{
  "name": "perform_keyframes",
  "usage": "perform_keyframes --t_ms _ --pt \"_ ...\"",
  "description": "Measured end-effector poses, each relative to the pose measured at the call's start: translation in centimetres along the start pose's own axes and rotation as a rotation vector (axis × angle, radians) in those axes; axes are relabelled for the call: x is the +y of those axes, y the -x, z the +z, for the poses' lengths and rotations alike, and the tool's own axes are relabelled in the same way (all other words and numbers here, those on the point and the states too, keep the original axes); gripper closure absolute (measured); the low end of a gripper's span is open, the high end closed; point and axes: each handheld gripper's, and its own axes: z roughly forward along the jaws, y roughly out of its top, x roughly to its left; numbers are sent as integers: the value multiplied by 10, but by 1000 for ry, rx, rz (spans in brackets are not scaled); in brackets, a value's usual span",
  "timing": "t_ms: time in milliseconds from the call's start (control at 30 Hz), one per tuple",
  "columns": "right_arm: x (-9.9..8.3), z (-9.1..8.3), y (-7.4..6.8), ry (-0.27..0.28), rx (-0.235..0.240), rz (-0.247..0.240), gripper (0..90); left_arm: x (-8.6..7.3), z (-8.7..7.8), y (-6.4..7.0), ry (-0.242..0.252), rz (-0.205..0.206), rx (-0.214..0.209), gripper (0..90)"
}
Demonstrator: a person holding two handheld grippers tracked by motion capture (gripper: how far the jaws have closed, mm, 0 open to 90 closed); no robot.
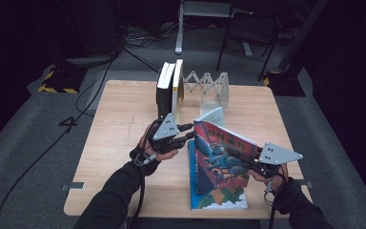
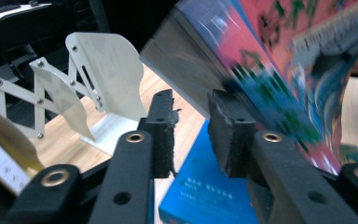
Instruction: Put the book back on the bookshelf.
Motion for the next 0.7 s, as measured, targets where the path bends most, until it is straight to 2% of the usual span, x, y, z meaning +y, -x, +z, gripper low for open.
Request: perform_keyframes --t_ms 33,67,133,200,267,367,400,467,500,567,700 --pt "0 -1 -1 -2 -7 -5 847 -2 -2 4 -15 1 7 647" --pt "-1 -2 -2 1 -13 -4 847 -6 -4 7 -18 -9 -6 631" --pt "-4 -3 -1 8 -16 7 847 -13 -7 15 -45 -21 -7 599" --pt "-6 -3 -2 7 -25 14 846 -20 -7 21 -76 -18 -16 568" --pt "-7 -3 -2 3 -40 13 845 -30 -7 29 -106 -40 -47 533" --pt "-9 -3 -1 -1 -51 19 843 -40 -3 43 -135 -55 -119 471" --pt "-10 -3 -1 -6 -53 23 842 -42 0 48 -145 -54 -149 425" --pt "-11 -2 0 -9 -59 20 840 -42 4 52 -154 -48 -165 352" --pt "-11 -2 0 -9 -59 20 840 -42 9 56 -163 -41 -170 352" --pt "-12 -1 1 -11 -59 26 838 -41 18 60 -164 -61 -204 302" --pt "-13 1 0 -17 -66 24 834 -39 31 68 -186 -74 -210 278"
